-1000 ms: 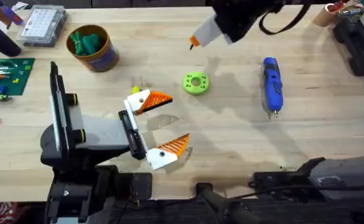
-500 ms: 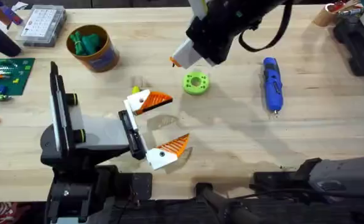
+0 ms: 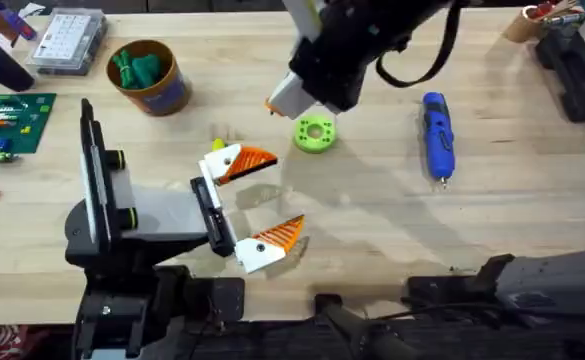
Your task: Pick up the gripper from the table and insert it into the empty holder that is missing its gripper. Then pick up a screw, insert it into the mounting hole, and use the screwdriver to tighten it. Finally, clean up the table by picking up the vegetable and placing it into the bucket.
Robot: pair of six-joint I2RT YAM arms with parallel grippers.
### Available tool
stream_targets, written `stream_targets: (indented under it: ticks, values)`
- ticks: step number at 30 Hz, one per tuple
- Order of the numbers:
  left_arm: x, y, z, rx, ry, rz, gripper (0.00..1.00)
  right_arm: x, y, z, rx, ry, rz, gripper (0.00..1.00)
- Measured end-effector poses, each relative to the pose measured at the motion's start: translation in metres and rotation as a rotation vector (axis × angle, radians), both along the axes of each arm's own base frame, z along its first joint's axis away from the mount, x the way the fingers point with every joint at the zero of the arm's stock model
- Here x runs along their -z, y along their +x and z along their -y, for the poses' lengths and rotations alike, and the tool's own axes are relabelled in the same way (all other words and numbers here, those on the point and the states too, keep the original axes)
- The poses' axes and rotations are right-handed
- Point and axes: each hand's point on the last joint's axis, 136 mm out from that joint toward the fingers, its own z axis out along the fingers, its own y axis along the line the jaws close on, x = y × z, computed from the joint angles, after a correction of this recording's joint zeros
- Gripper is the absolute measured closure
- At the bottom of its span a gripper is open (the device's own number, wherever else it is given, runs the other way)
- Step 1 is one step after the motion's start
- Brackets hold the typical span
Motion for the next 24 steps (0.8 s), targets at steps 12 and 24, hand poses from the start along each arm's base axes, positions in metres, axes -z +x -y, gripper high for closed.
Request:
stream_targets:
  ticks: [12, 24]
  values:
    - [0.0, 0.0, 0.0, 0.0, 0.0, 0.0, 0.014, -0.002, -0.012, -0.011, -0.049, -0.007, 0.026, 0.997]
    - [0.0, 0.0, 0.0, 0.0, 0.0, 0.0, 0.013, -0.003, -0.013, -0.015, -0.059, 0.002, 0.035, 0.997]
